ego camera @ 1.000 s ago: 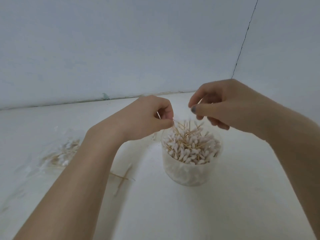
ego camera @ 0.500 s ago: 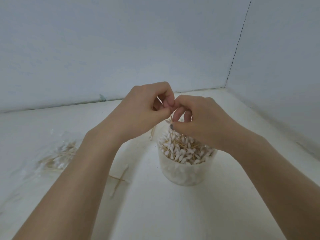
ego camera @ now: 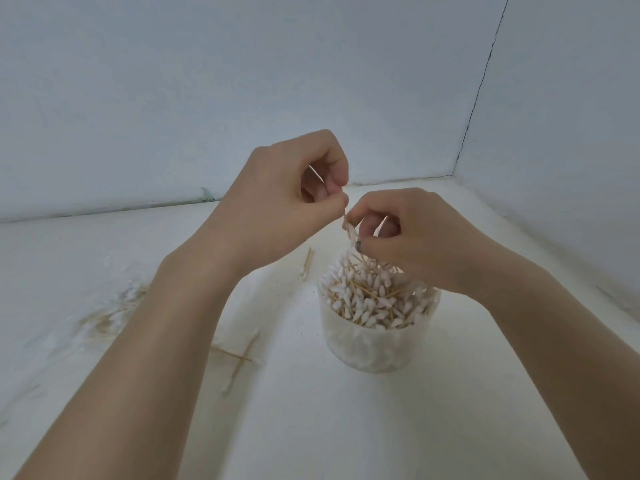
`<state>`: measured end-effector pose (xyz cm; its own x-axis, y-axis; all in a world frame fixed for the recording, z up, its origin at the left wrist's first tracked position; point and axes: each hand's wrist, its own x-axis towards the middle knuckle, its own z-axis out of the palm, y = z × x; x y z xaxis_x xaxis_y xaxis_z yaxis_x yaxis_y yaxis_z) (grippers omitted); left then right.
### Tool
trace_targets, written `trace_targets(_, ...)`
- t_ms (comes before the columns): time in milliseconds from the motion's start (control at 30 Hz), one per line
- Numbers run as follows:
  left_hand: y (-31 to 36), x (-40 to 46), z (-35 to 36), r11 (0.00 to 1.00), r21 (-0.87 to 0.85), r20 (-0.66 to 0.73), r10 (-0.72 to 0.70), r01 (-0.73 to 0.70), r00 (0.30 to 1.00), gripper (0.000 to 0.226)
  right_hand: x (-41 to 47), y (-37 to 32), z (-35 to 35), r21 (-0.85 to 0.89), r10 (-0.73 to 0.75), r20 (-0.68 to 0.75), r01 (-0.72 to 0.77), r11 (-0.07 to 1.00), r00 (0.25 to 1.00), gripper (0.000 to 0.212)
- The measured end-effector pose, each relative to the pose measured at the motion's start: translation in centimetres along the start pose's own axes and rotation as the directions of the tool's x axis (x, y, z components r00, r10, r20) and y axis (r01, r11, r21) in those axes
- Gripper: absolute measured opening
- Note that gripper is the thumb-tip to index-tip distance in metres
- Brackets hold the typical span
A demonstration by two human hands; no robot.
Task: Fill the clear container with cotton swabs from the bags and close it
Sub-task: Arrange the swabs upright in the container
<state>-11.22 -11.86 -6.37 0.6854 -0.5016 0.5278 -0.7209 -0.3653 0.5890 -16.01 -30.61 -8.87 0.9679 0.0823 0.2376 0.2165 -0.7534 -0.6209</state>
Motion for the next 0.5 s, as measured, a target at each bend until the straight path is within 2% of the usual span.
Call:
trace_targets(167, -0.5, -0.2, 1.1, 1.000, 0.016, 0.074, -0.020, 0.019, 0.997, 0.018, 0.1, 0.1, -0.7, 0.109, 0.012, -0.071, -0.004, 0.994, 0.997, 0.026)
trace_targets(333, -1.2, -0.1, 1.4, 0.997, 0.048, 0.110, -0.060, 0.055, 0.992, 0.018, 0.4, 0.1, -0.8, 0.150, 0.011, -0.214, 0.021, 0.988, 0.977, 0.015)
trace_targets(500, -1.9, -0.3, 2.4, 0.995, 0.053, 0.152, -0.097, 0.090, 0.984, 0.018, 0.5, 0.4, 0.2, 0.090, 0.005, -0.252, 0.018, 0.996, 0.968, 0.013)
